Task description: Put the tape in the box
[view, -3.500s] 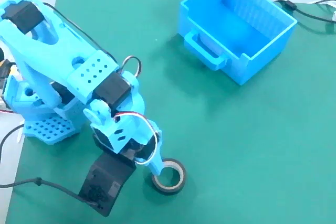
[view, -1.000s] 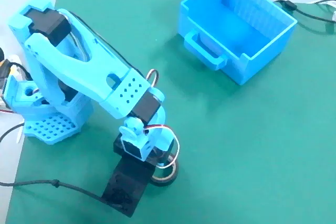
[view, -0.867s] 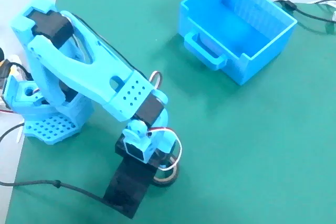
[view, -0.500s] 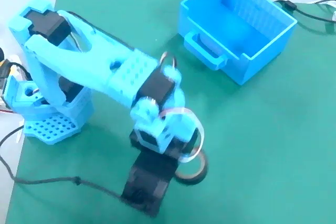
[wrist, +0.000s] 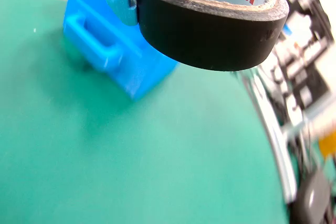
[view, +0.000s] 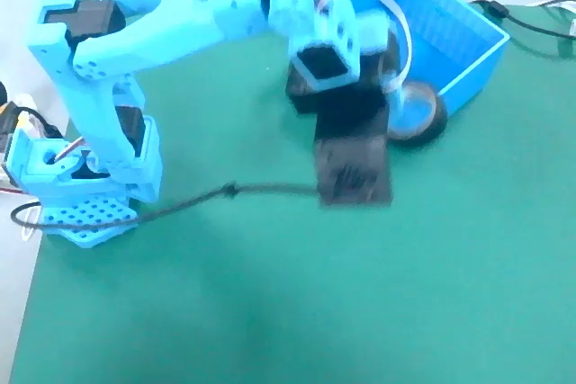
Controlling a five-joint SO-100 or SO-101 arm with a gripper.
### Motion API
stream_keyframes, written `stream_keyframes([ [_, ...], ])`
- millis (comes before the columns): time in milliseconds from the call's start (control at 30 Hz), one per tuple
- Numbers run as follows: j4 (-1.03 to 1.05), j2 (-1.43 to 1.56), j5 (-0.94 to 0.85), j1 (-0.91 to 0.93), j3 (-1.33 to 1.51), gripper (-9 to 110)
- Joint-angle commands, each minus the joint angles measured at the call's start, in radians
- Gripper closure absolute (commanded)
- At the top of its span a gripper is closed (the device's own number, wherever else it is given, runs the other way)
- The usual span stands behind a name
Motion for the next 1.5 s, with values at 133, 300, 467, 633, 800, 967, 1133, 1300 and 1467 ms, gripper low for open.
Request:
stream_keyframes([
  [133, -0.055, -0.049, 0.035, -0.222, -0.143, 102],
  [300, -0.140, -0.110, 0.035, -0.319, -0.143, 102],
  [467, -0.221, -0.207, 0.035, -0.380, -0.143, 102],
  [633, -0.291, -0.301, 0.037, -0.431, -0.143, 102],
  [800, -0.348, -0.362, 0.037, -0.460, -0.143, 102],
  [967, -0.354, -0.434, 0.037, -0.469, -0.199, 102],
  [1133, -0.354, -0.486, 0.034, -0.483, -0.250, 102],
  [1300, -0.364, -0.500, 0.028, -0.500, -0.258, 102],
  [1467, -0.364, -0.500, 0.026, -0.505, -0.267, 102],
])
